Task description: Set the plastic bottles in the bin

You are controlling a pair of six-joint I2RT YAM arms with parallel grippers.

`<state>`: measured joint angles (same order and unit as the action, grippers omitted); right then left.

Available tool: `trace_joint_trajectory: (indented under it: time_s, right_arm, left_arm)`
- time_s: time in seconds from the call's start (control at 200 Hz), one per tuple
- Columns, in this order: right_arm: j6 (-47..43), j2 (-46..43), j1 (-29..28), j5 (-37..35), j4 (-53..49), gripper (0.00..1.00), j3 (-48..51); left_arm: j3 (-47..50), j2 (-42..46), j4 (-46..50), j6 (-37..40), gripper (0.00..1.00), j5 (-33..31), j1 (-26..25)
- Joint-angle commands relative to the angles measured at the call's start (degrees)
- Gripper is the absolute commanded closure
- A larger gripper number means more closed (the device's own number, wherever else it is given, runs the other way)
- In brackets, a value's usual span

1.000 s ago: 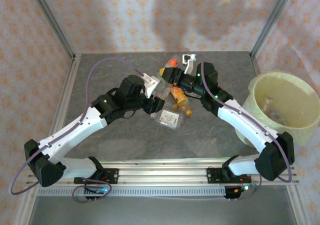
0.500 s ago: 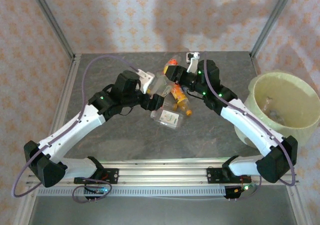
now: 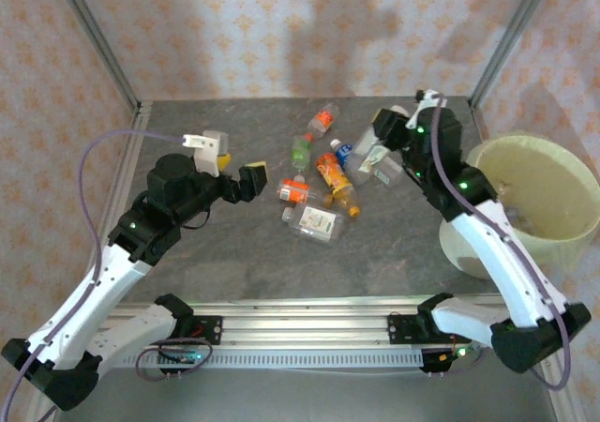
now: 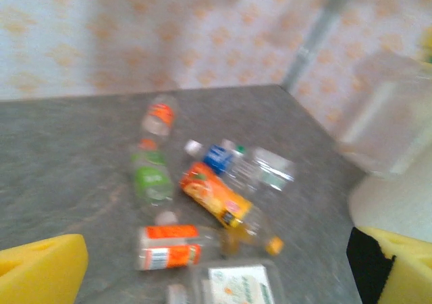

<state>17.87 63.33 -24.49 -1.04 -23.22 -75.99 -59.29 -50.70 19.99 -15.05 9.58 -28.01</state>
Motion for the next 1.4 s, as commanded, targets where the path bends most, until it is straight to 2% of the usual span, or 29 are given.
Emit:
trace_joint_trajectory:
  time_s: [0.0,0.04,0.13,0.205,0.325,0.505,0.691,0.901,1.006,1.136,1.251,1.316,1.396]
  right_arm:
    - [-7.3,-3.9,1.1,-10.2,-4.5,0.77,-5.3]
    - [-9.1,-4.7,1.5,-12.5,-6.1,0.77,-6.6]
    - [-13.1,-6.5,2.1,-18.3,-8.0,0.77,-8.4]
    - [-16.8,-7.7,2.7,-23.9,-8.5,0.77,-9.3]
    - [-19.6,-8.3,4.8,-31.1,-11.5,0.76,-11.7]
    - [-19.5,-7.8,13.8,-33.5,-19.3,0.77,-15.9]
    - [-21.8,-7.2,22.7,-35.5,-23.7,0.77,-16.7]
    - [-21.4,-5.1,34.6,-32.4,-27.9,0.77,-14.8]
    - [-18.6,-3.8,40.8,-25.6,-27.3,0.77,-12.3]
    - [-17.2,-0.7,43.6,-21.4,-28.6,0.78,-11.1]
    - [-16.0,4.1,44.3,-19.2,-35.6,0.75,-12.9]
    - [-15.0,7.5,44.4,-18.0,-38.6,0.68,-13.8]
    - [-13.8,10.4,44.5,-17.4,-40.5,0.48,-14.7]
  left_arm:
    - [1.3,-0.4,2.8,-5.0,0.0,-18.5,0.4]
    - [1.1,-1.1,4.0,-5.8,0.0,-20.4,0.5]
    - [-0.2,-3.8,6.4,-3.7,0.0,-18.6,0.8]
    - [-1.6,-6.1,8.7,-3.3,0.0,-20.3,0.8]
    - [-2.3,-8.0,8.2,-3.4,0.0,-22.6,0.8]
    - [-1.9,-9.8,5.7,-5.3,0.0,-26.1,0.9]
    - [-2.8,-12.3,5.3,-6.7,0.0,-26.8,0.9]
    - [-2.9,-12.8,4.0,-8.1,0.0,-27.2,1.0]
    - [-3.8,-13.3,3.8,-8.1,0.0,-24.6,1.1]
    - [-4.9,-13.8,5.2,-8.5,0.0,-24.1,1.1]
    - [-5.1,-13.7,6.3,-9.5,0.0,-24.2,1.0]
    - [-5.2,-13.9,6.4,-10.4,0.0,-23.6,1.2]
    - [-5.6,-14.3,6.5,-11.3,0.0,-22.5,1.2]
